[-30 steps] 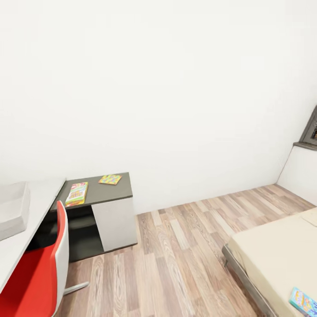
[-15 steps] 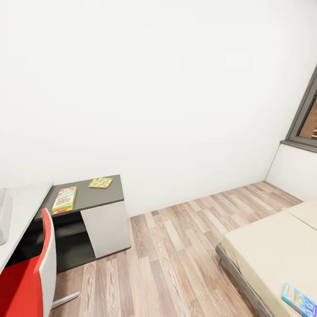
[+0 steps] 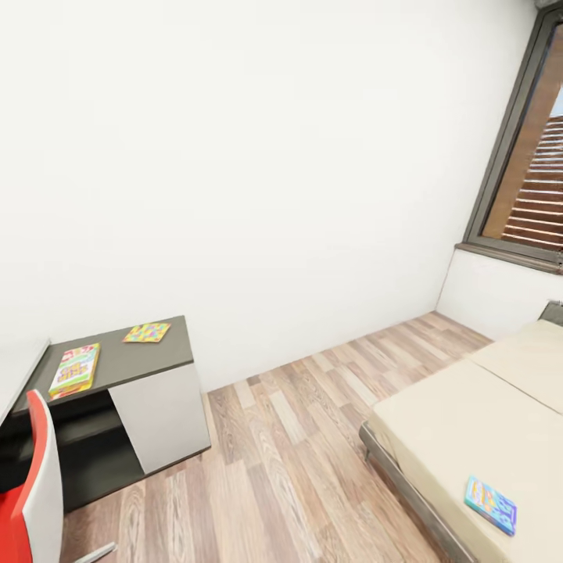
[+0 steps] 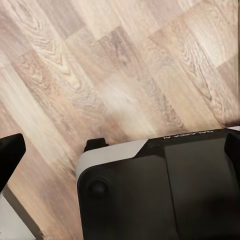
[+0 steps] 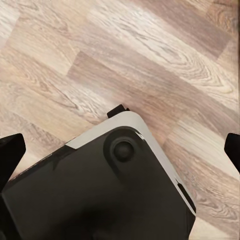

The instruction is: Put all the toys in the child's room - the three board games (two on the bed and one on the table), the two jigsaw puzzles on the table, and the tennis ball on the table - inside the toy box on the table in the child's room.

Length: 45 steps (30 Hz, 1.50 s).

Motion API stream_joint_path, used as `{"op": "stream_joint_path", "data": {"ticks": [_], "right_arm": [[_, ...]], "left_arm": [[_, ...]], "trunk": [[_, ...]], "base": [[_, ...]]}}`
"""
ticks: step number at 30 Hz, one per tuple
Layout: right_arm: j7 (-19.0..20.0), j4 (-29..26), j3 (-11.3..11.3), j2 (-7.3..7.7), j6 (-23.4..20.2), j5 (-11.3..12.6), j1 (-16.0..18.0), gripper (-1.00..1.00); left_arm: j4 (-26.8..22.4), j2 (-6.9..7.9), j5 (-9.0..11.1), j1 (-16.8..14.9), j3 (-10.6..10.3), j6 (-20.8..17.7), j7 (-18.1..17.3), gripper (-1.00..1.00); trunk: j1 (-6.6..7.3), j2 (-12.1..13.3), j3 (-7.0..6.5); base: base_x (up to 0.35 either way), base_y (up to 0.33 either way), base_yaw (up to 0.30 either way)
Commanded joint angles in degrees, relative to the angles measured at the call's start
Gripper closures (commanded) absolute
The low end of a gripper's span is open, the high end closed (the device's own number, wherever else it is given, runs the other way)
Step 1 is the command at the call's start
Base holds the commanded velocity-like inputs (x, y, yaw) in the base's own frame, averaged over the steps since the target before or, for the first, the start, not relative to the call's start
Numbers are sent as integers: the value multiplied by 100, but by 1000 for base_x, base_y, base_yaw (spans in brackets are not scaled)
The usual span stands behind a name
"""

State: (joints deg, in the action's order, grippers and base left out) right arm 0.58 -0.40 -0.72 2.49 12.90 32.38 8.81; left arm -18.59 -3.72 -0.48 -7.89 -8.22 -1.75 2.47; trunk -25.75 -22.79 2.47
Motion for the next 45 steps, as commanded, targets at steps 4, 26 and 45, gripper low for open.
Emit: {"op": "stream_joint_path", "data": {"ticks": [4, 26, 45], "right_arm": [[4, 5, -7, 2, 13, 22, 6, -100], [6, 5, -16, 5, 20, 49, 5, -100], [12, 5, -8, 6, 20, 49, 6, -100]], "left_arm": [[-10, 3, -5, -2, -33, -18, 26, -100], [48, 3, -5, -2, -48, 180, 17, -100], [53, 5, -5, -2, -48, 192, 17, -100]], "trunk": [[-3, -12, 8], [-3, -12, -48], [-3, -12, -66]], "base": [[0, 0, -262], [138, 75, -272], [192, 133, -278]]}}
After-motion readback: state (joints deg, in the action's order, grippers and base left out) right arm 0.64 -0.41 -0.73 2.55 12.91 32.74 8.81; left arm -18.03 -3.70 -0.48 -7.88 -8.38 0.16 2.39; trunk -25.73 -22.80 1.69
